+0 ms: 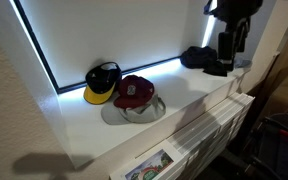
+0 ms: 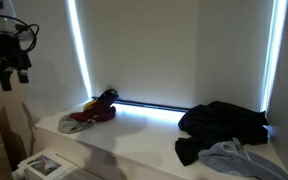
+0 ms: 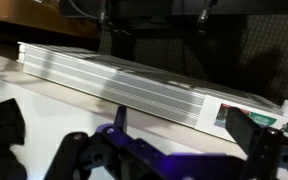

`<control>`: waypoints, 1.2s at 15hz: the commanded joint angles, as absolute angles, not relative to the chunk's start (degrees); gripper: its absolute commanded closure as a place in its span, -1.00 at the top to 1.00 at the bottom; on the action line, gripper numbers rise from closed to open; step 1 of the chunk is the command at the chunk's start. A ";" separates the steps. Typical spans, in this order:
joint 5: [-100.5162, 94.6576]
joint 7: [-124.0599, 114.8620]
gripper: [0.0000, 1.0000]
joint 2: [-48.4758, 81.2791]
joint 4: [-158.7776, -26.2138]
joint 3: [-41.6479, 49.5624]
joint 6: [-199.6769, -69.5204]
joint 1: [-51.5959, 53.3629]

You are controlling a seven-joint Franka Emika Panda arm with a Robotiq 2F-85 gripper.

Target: Move the red hat to the right

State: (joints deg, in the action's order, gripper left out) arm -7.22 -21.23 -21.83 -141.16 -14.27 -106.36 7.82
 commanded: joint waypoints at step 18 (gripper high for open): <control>-19.23 -56.26 1.00 -9.38 -138.88 -17.03 -145.98 1.08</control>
State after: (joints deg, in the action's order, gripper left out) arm -15.94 -48.57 -17.63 -141.54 -14.89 -136.85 3.66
